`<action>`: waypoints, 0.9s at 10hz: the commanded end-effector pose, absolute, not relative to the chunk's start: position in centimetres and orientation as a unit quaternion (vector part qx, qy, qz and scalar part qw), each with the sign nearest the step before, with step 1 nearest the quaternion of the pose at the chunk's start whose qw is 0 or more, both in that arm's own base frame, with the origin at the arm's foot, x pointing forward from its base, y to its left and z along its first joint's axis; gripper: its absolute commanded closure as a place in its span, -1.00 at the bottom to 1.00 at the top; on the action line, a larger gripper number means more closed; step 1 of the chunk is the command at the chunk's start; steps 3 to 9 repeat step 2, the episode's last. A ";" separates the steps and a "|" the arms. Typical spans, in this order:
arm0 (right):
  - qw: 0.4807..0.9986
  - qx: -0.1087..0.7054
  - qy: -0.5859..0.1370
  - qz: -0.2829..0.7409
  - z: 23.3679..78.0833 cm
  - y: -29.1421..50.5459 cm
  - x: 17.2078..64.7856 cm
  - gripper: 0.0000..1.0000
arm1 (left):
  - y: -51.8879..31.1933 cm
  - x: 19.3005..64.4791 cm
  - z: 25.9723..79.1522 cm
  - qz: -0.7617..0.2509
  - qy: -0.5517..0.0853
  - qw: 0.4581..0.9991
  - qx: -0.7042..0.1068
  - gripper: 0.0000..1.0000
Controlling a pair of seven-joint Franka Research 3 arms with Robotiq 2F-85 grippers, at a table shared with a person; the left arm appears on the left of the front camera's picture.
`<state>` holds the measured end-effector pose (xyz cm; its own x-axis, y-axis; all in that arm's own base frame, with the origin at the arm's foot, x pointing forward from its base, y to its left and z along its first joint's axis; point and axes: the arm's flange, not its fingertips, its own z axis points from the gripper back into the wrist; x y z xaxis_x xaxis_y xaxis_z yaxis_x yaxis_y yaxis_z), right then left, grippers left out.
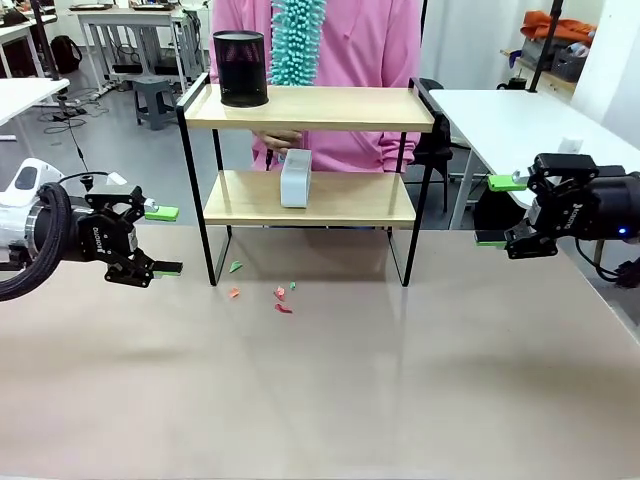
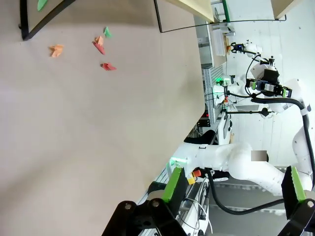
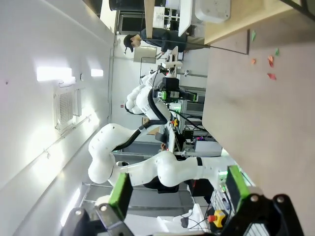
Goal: Clean the shelf.
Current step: Hand the Duster back to the human.
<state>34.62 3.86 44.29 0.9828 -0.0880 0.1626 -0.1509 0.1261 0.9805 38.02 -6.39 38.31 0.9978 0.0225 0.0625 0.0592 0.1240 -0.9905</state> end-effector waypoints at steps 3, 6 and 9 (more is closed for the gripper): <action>0.746 0.660 -0.085 0.024 44.5 3.7 34.3 -1.00 | -6.4 37.7 38.7 -0.013 -0.024 0.751 -0.660 -1.00; 0.746 0.660 -0.085 0.024 44.5 3.7 34.3 -1.00 | -6.4 37.7 38.7 -0.013 -0.024 0.751 -0.660 -1.00; 0.746 0.660 -0.085 0.024 44.5 3.7 34.3 -1.00 | -6.4 37.7 38.7 -0.013 -0.024 0.751 -0.660 -1.00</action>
